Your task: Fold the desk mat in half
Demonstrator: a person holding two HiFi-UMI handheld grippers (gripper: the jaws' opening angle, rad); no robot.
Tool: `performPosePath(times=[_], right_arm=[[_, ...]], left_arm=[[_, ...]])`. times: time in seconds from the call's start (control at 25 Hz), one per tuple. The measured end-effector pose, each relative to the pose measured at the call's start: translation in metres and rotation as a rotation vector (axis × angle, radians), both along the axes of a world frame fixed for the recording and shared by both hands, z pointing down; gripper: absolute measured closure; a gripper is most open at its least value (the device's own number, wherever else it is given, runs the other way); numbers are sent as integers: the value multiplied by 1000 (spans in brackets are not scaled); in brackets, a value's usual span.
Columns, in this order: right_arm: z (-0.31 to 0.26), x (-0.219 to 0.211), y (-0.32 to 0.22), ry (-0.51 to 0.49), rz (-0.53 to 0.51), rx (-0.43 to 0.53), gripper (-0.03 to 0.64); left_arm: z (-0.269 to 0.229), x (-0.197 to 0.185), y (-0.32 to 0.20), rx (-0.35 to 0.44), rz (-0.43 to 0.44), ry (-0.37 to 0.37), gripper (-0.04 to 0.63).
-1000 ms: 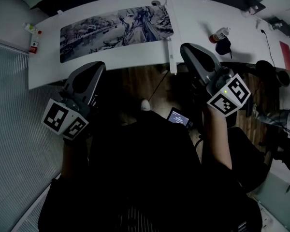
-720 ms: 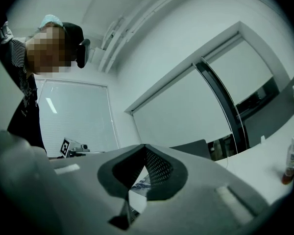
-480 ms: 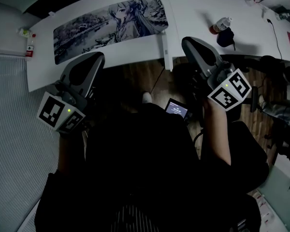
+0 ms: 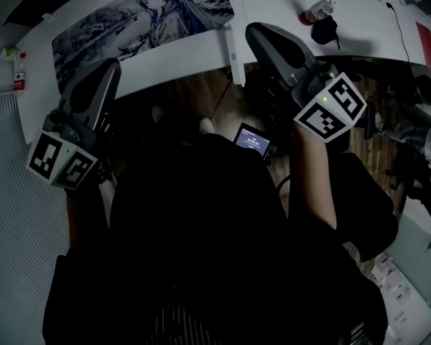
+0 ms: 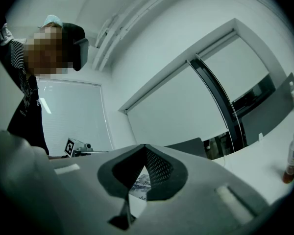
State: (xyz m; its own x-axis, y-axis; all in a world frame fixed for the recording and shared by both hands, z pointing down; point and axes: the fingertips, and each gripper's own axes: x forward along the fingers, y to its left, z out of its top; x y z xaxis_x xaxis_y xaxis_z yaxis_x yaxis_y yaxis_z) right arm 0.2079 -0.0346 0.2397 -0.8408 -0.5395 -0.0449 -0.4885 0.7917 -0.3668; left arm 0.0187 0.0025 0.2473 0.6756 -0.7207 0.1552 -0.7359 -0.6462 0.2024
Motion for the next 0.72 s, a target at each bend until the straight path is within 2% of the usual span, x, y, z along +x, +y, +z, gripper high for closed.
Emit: performPosePath(times=[0.12,0.28,0.44,0.6,0.72], right_arm=[[-8,-14,-10,-19,41,-8,617],[-20,-47,-25,0,82,3,617],[-30,-97,-44,6,79,5,617],[-20,-143,-51,43,89,-14,617],[-17,-159,-57,42,114,-34,617]], left_arm=[[1,-12,-23,24,49,-25,589],[-6,-35,-47,33,105,18,589],[-10,-60,-69,54,156,26,589],[-1,-87,-79,37,202,61,589],[6,-103,-83,39,231,37,589]])
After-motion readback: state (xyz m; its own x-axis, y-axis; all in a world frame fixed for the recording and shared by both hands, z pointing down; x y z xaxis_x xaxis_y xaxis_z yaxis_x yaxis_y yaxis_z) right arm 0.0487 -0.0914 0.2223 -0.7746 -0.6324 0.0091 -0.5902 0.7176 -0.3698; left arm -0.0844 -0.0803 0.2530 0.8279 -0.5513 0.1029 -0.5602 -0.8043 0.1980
